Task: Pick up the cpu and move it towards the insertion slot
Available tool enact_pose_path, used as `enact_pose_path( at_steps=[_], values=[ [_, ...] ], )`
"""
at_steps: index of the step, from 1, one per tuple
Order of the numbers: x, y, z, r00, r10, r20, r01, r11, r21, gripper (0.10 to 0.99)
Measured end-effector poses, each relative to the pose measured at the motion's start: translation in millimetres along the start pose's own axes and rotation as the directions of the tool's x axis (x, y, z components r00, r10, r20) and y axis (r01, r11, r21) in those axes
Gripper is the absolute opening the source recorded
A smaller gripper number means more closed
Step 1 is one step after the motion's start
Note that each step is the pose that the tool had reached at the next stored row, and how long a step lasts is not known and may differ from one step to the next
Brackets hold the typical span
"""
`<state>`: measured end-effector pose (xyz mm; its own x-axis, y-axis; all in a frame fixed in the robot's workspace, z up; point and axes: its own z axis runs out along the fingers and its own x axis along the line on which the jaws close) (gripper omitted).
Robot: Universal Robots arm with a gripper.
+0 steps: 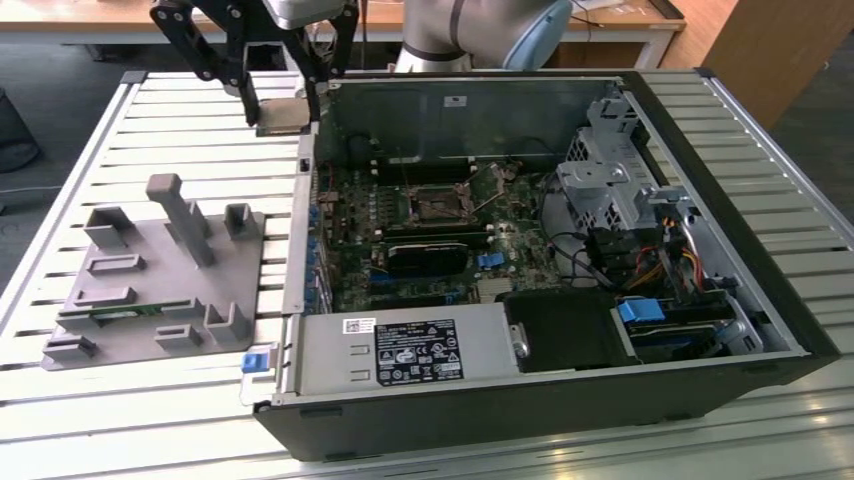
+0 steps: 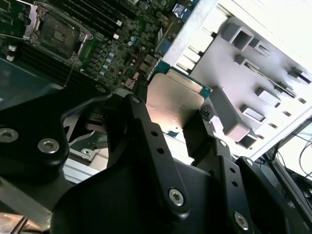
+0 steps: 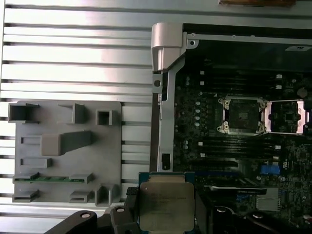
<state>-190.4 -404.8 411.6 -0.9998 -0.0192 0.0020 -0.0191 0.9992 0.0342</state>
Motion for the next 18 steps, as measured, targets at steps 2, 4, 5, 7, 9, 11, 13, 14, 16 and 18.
enact_pose_path(
  at_steps=[2,4,5,7,9,11,13,14,16,18],
  values=[
    [-3.6,-0.1,0.0,1.0,0.0,0.0,0.0,1.0,0.0,0.541],
    [-7.3,-0.1,-0.1,1.0,0.0,-0.0001,0.0,1.0,0.0,0.541],
    [-9.1,-0.2,-0.1,1.0,0.0,0.0,0.0,1.0,0.0,0.541],
    [-12.6,-0.2,-0.1,1.0,0.0,-0.0001,0.0,1.0,0.0,0.541],
    [-16.2,-0.3,-0.1,1.0,0.0,-0.0001,0.0,1.0,0.0,0.541],
    [-19.8,-0.4,-0.1,1.0,0.0,-0.0001,0.0,1.0,0.0,0.541],
    [-23.5,-0.4,-0.1,1.0,0.0,0.0,0.0,1.0,0.0,0.541],
    [-25.4,-0.5,-0.1,1.0,0.0,0.0,0.0,1.0,0.0,0.541],
    [-29.1,-0.5,-0.1,1.0,0.0,0.0,0.0,1.0,0.0,0.541],
    [-33.0,-0.6,-0.1,1.0,0.0,0.0,0.0,1.0,0.0,0.541]
  ],
)
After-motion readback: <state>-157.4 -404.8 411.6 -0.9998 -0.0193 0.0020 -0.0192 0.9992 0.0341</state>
